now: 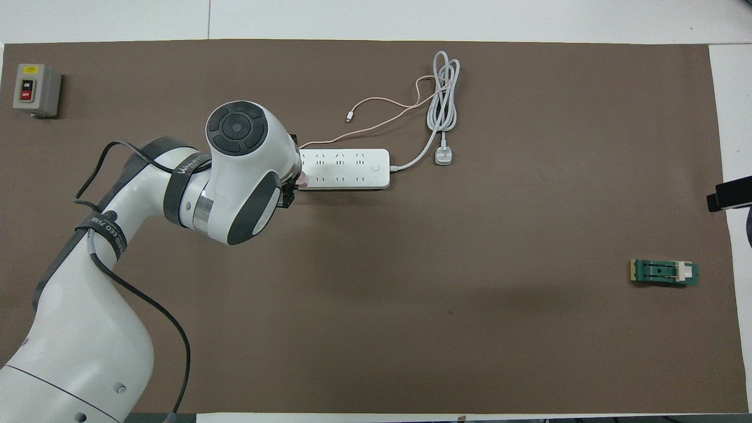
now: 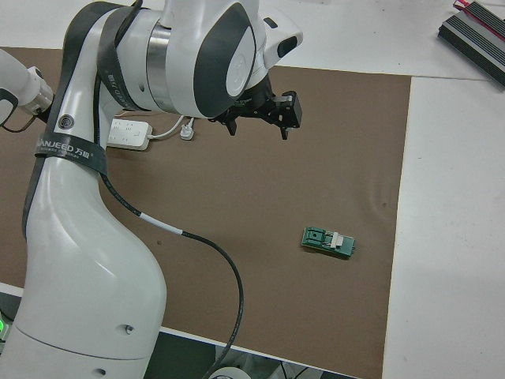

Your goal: Plug charger into power strip

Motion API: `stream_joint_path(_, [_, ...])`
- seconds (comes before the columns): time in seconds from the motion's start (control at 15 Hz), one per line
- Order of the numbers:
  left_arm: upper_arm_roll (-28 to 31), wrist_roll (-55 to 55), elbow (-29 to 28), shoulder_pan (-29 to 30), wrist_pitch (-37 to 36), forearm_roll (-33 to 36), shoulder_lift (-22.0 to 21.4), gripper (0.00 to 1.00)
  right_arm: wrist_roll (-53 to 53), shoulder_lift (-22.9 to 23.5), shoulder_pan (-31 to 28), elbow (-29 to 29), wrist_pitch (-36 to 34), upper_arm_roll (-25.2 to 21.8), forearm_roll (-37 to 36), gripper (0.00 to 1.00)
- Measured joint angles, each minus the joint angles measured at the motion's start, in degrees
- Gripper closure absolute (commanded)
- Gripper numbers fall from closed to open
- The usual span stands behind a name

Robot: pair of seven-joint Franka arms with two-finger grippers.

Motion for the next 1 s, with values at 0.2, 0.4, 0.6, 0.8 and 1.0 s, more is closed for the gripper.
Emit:
stream_joint_path(0.2, [0.01, 0.0, -0.22, 0.12, 0.66, -0.25, 0.0, 1.0, 0.0, 0.0, 0.0, 0.0, 0.0, 0.0, 0.0, 0.0])
stream_joint_path(0.4, [0.01, 0.0, -0.33, 0.14, 1.08, -0.28, 0.21, 1.0, 0.0, 0.0, 0.0, 0.0, 0.0, 0.0, 0.0, 0.0])
stream_joint_path(0.6, [0.0, 0.0, -0.37, 0.15, 1.3, -0.28, 0.42, 1.0, 0.0, 0.0, 0.0, 0.0, 0.0, 0.0, 0.0, 0.0])
stream_joint_path(0.8, [-0.01, 0.0, -0.45, 0.15, 1.41, -0.28, 0.45, 1.0, 0.0, 0.0, 0.0, 0.0, 0.0, 0.0, 0.0, 0.0])
stream_joint_path(1.0, [0.0, 0.0, -0.5, 0.11, 1.78, -0.24, 0.85, 1.0, 0.0, 0.0, 0.0, 0.0, 0.0, 0.0, 0.0, 0.0])
